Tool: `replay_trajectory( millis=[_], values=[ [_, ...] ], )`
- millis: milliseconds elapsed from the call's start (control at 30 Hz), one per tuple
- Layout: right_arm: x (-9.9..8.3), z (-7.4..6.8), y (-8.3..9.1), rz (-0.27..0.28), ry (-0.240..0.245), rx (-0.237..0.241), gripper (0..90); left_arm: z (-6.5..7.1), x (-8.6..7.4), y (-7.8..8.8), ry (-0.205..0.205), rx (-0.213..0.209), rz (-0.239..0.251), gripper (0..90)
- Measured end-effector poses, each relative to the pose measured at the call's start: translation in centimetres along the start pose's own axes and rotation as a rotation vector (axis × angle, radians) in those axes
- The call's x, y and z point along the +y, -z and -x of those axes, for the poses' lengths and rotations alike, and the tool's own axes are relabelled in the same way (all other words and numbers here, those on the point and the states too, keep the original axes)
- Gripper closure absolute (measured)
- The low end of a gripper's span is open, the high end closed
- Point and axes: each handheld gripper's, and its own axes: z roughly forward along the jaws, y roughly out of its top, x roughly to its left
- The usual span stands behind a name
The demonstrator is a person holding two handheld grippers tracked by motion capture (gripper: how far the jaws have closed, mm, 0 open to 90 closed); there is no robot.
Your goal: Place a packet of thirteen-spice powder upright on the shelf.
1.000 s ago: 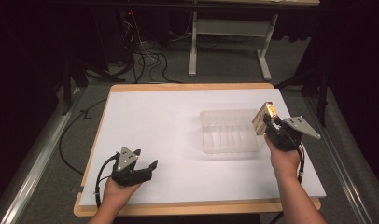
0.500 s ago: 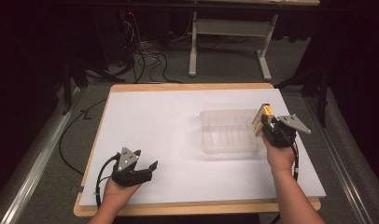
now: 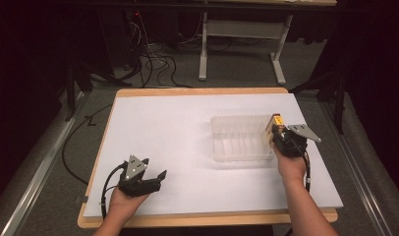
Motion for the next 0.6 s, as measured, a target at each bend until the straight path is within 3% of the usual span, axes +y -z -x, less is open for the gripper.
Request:
replay_trajectory(
  millis=[600],
  values=[
    [-0.55,-0.61,-0.24,-0.021,0.027,0.004,67.5,0.18,-0.29,-0.05,0.001,-0.018,-0.026,25.2]
  ],
)
